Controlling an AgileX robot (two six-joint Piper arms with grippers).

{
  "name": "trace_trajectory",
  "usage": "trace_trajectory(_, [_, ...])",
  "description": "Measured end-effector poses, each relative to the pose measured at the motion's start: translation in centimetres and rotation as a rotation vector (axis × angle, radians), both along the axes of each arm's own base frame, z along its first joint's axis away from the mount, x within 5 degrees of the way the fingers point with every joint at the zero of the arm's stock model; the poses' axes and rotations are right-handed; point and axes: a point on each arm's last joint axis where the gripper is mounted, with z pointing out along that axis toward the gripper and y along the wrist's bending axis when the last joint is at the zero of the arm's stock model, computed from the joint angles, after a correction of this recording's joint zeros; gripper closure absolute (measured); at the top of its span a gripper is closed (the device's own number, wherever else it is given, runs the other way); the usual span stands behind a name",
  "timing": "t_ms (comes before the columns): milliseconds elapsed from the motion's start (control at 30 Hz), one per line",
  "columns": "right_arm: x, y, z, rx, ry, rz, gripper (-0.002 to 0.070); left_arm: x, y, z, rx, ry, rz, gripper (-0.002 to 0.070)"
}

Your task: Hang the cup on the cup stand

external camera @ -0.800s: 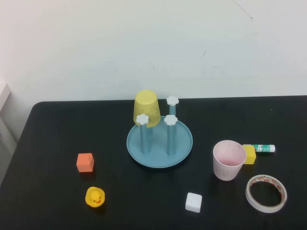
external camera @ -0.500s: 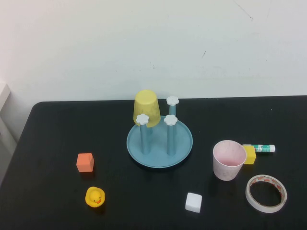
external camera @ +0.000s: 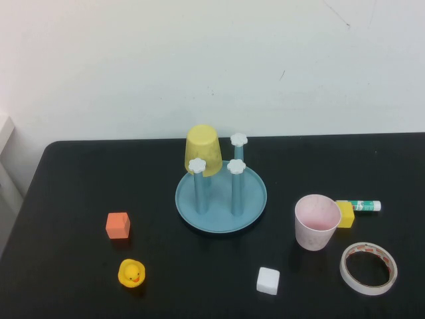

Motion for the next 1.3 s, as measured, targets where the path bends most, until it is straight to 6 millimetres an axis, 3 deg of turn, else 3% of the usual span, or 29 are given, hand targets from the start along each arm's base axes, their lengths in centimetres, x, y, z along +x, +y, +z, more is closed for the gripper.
trace_trajectory(533, [0.1, 0.0, 0.2, -0.003, -0.035, 0.004, 0.0678, 0.1, 0.0, 0.5, -0.003, -0.06, 0.002, 0.0676])
trace_trajectory(767, [0.5, 0.4, 3.8, -0.043, -0.456, 0.051, 0.0678, 0.2, 0.1, 4.0, -0.048, -0.448, 0.009, 0.0676])
trace_trajectory(967, [-0.5, 0.9, 7.0, -0.077, -0.815, 0.091, 0.0678, -0.2, 0.2, 5.7, -0.08, -0.639, 0.014, 0.0676])
trace_trajectory(1300, [-0.9, 0.9, 7.7, -0.07, -0.907, 0.095, 0.0678, -0.4, 0.2, 6.0, -0.092, -0.679, 0.016, 0.0676])
